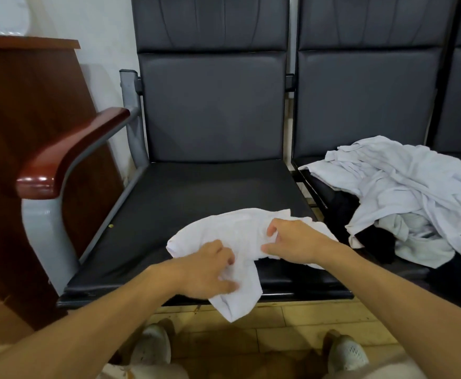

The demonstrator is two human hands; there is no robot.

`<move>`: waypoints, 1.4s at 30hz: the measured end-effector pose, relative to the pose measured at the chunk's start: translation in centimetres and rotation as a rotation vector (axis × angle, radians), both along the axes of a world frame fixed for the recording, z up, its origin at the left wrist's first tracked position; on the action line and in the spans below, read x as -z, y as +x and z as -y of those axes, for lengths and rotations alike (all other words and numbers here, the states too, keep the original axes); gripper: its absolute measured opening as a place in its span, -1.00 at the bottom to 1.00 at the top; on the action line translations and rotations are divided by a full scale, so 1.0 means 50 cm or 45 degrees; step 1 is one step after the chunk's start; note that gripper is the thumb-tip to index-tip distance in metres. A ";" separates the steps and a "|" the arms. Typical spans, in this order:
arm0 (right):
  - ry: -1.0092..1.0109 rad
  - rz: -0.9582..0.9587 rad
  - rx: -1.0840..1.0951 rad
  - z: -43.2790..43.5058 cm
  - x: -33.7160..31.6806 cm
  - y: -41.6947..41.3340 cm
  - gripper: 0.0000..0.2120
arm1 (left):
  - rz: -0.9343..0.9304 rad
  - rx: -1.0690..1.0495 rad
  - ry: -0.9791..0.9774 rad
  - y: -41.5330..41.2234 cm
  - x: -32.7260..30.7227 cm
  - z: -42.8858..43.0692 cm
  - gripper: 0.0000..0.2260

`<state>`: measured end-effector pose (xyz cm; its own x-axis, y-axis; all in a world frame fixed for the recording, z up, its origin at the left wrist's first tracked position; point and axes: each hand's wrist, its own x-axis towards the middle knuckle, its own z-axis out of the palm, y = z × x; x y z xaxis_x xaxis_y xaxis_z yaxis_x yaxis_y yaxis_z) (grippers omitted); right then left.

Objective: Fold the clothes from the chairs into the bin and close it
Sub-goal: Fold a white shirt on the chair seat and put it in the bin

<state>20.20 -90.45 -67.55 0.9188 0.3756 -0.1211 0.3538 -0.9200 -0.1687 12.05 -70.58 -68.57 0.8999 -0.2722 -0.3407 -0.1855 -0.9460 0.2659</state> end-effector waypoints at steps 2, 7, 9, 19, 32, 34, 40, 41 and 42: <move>0.107 0.002 -0.003 -0.004 0.005 0.005 -0.57 | -0.022 0.047 0.094 -0.015 0.020 0.005 -0.35; 0.145 -0.171 -0.142 -0.013 0.015 0.018 -0.53 | 0.172 0.145 0.066 0.003 0.037 -0.016 -0.17; 0.264 -0.138 -0.184 -0.024 0.019 0.029 -0.65 | 0.152 0.121 -0.065 0.022 0.038 -0.031 -0.29; 0.925 -0.333 0.178 -0.058 0.018 0.065 -0.82 | 0.462 -0.380 -0.777 0.070 0.014 -0.068 -0.88; 1.992 -0.655 0.430 0.013 -0.098 0.013 -0.74 | 0.459 -0.972 -1.796 0.012 -0.118 -0.051 -0.81; 1.656 -0.719 0.420 0.023 -0.082 0.003 -0.73 | 0.390 -0.880 -1.695 0.006 -0.108 -0.048 -0.81; 1.039 -0.966 0.219 0.043 -0.060 -0.028 -0.72 | -0.143 -0.405 -1.297 -0.018 -0.077 -0.027 -0.51; 0.991 -1.023 0.166 0.047 -0.061 -0.034 -0.72 | -0.226 -0.336 -1.209 -0.024 -0.072 -0.022 -0.46; 0.934 -1.078 0.121 0.050 -0.063 -0.041 -0.73 | -0.283 -0.264 -1.108 -0.032 -0.069 -0.016 -0.48</move>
